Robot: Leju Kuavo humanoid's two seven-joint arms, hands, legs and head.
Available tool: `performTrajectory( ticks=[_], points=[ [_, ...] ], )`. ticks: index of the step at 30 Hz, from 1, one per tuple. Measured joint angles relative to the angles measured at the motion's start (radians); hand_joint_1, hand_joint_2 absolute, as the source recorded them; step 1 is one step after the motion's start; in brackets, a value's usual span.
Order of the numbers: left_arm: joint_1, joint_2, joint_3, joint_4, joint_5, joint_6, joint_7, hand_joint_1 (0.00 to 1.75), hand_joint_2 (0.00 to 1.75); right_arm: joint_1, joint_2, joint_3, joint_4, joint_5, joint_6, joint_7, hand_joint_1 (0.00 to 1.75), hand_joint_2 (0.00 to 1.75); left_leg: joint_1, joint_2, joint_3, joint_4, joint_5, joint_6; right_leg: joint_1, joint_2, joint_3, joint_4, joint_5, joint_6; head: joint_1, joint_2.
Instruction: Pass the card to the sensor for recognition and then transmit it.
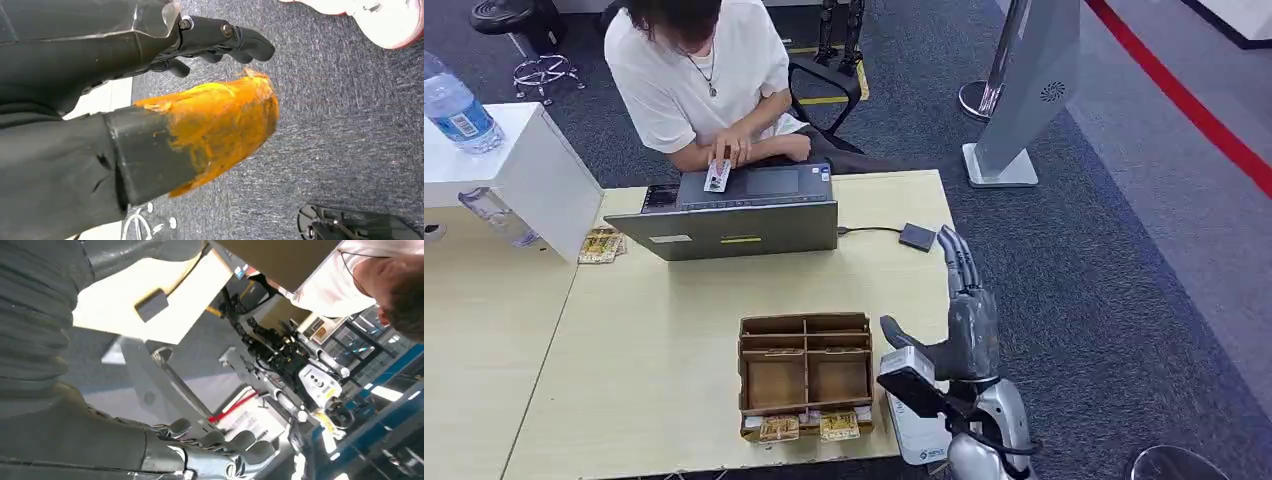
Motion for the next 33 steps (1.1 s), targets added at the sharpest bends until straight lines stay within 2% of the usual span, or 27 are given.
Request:
performTrajectory(
  ticks=[5, 9, 13, 20, 26, 33],
  points=[
    [0.000, 0.000, 0.000, 0.000, 0.007, 0.001, 0.000, 0.00, 0.00, 0.047, -0.001, -0.024, -0.021, -0.109, 0.009, -0.036, 0.00, 1.75, 0.000, 0.000, 0.000, 0.000, 0.000, 0.000, 0.000, 0.000, 0.000, 0.000, 0.000, 0.000, 0.000, 0.000],
    [0.000, 0.000, 0.000, 0.000, 0.010, 0.002, 0.000, 0.00, 0.00, 0.076, -0.003, -0.040, -0.034, -0.180, 0.067, -0.076, 0.00, 1.75, 0.000, 0.000, 0.000, 0.000, 0.000, 0.000, 0.000, 0.000, 0.000, 0.000, 0.000, 0.000, 0.000, 0.000],
    [0.000, 0.001, 0.001, 0.000, 0.010, 0.005, 0.000, 0.00, 0.00, 0.101, -0.007, -0.041, -0.040, -0.191, 0.108, -0.104, 0.00, 1.75, 0.000, 0.000, 0.000, 0.000, 0.000, 0.000, 0.000, 0.000, 0.000, 0.000, 0.000, 0.000, 0.000, 0.000],
    [0.000, 0.004, 0.002, 0.000, 0.008, 0.009, 0.005, 0.00, 0.00, 0.119, -0.021, 0.008, -0.040, -0.115, 0.138, -0.111, 0.00, 1.75, 0.000, 0.000, 0.000, 0.000, 0.000, 0.000, 0.000, 0.000, 0.000, 0.000, 0.000, 0.000, 0.000, 0.000],
    [0.000, 0.015, 0.002, 0.000, -0.003, 0.009, 0.012, 0.00, 0.00, 0.120, -0.047, 0.077, -0.028, 0.007, 0.118, -0.069, 0.00, 1.75, 0.000, 0.000, 0.000, 0.000, 0.000, 0.000, 0.000, 0.000, 0.000, 0.000, 0.000, 0.000, 0.000, 0.000],
    [0.000, 0.021, 0.002, 0.000, -0.004, 0.006, 0.011, 0.00, 0.00, 0.118, -0.069, 0.131, -0.006, 0.043, 0.115, -0.050, 0.00, 1.75, 0.000, 0.000, 0.000, 0.000, 0.000, 0.000, 0.000, 0.000, 0.000, 0.000, 0.000, 0.000, 0.000, 0.000]
  ],
)
